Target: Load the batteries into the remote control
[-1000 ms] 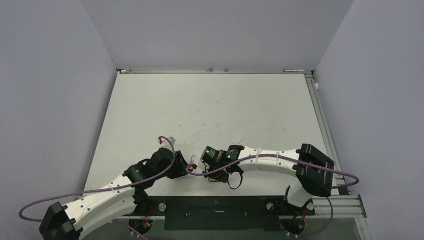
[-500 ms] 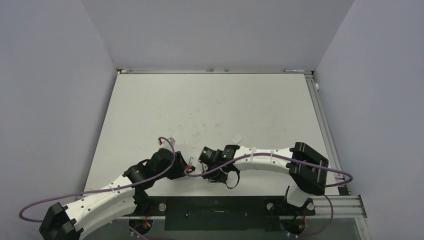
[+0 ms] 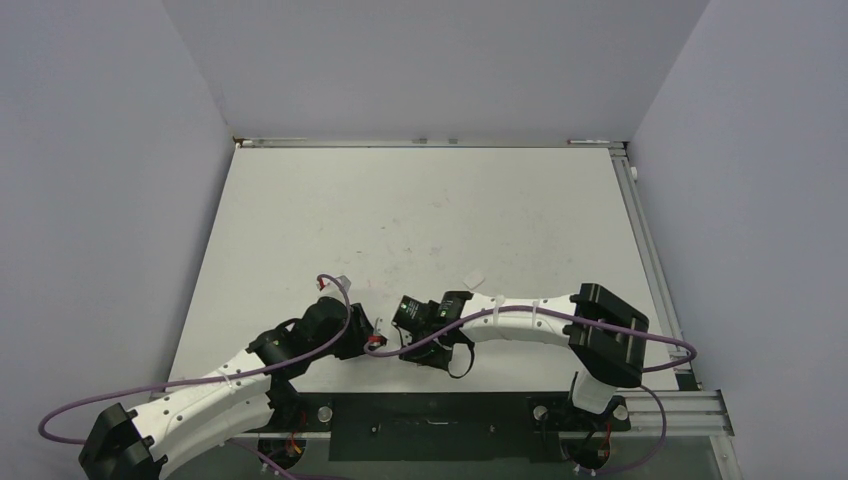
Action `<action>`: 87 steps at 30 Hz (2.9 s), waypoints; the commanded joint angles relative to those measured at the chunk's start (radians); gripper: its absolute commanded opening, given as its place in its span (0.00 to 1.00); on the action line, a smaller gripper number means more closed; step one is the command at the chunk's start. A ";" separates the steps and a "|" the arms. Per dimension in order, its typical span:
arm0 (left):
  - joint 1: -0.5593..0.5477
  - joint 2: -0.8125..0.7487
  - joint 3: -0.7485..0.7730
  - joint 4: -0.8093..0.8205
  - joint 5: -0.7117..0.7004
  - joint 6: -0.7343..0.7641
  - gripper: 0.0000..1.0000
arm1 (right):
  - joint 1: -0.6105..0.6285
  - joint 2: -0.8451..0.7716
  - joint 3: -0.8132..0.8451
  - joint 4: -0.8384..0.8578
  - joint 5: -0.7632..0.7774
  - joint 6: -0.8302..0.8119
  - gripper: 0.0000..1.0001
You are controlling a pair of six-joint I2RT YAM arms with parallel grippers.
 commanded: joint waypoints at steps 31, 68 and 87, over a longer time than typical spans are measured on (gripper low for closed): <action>-0.034 0.324 0.035 0.284 0.206 0.033 0.31 | -0.040 -0.420 -0.266 0.235 0.324 0.839 0.31; -0.156 0.563 0.087 0.358 0.182 0.005 0.11 | 0.075 -0.311 -0.314 0.259 0.433 1.241 0.24; -0.157 0.552 0.091 0.352 0.171 0.010 0.10 | 0.075 -0.252 -0.277 0.253 0.437 1.227 0.10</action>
